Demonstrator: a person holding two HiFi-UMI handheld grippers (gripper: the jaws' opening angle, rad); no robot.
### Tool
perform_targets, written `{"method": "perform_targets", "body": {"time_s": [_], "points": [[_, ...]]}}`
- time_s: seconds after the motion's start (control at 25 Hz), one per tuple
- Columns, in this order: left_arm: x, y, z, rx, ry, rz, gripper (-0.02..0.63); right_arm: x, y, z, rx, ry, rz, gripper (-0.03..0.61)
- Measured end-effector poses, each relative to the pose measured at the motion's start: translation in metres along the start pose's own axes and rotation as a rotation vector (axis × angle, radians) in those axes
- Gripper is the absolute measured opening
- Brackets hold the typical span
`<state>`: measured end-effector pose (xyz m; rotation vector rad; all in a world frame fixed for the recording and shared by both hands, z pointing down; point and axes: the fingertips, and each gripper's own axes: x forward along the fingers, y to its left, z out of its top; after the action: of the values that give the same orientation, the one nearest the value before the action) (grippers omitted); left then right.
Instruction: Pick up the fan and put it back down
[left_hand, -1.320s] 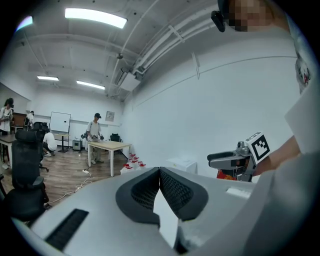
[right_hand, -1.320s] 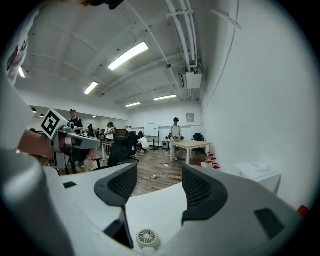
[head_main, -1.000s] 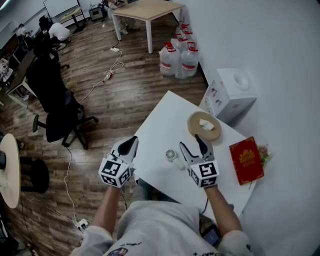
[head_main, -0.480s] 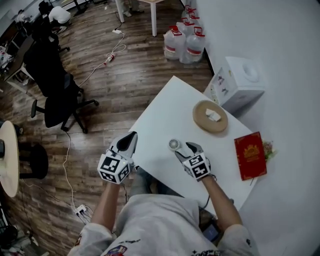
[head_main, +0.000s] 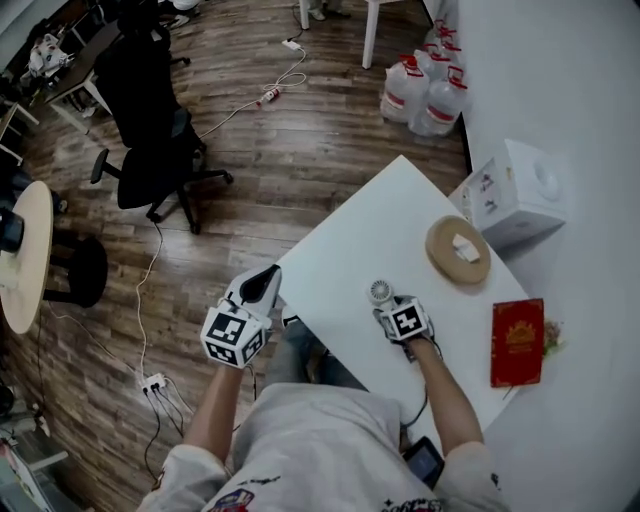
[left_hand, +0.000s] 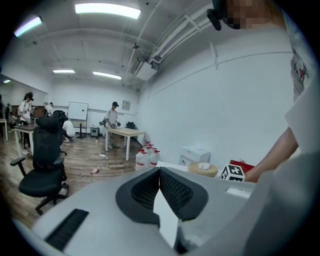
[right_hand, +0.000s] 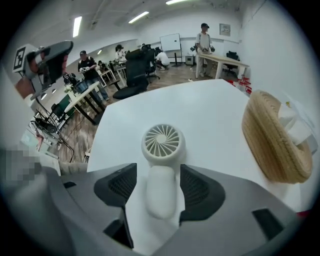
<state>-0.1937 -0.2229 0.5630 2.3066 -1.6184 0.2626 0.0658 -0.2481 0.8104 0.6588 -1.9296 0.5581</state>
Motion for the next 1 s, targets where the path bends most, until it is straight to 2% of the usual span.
{"method": "perform_targets", "body": {"time_s": [0.16, 0.28, 0.32, 0.48, 0.6, 0.72, 1.0], "points": [[-0.021, 0.016, -0.007, -0.015, 0.002, 0.057, 0.005, 0.017, 0.002, 0.0, -0.016, 0.076, -0.001, 0.273], [-0.033, 0.022, -0.011, -0.031, 0.004, 0.084, 0.005, 0.012, 0.017, -0.044, 0.108, 0.326, 0.019, 0.258], [-0.036, 0.022, -0.013, -0.036, 0.005, 0.09, 0.005, 0.012, 0.018, -0.049, 0.126, 0.357, 0.023, 0.246], [-0.043, 0.024, -0.021, -0.048, 0.012, 0.111, 0.005, 0.014, 0.009, -0.038, 0.1, 0.386, -0.006, 0.199], [-0.045, 0.023, -0.026, -0.055, 0.016, 0.116, 0.005, 0.016, 0.013, -0.032, 0.075, 0.394, 0.0, 0.196], [-0.045, 0.018, -0.027, -0.052, 0.021, 0.112, 0.005, 0.017, 0.016, -0.034, 0.057, 0.36, 0.004, 0.196], [-0.031, 0.003, -0.014, -0.015, 0.014, 0.078, 0.005, 0.006, 0.027, -0.051, 0.111, 0.333, 0.053, 0.195]]}}
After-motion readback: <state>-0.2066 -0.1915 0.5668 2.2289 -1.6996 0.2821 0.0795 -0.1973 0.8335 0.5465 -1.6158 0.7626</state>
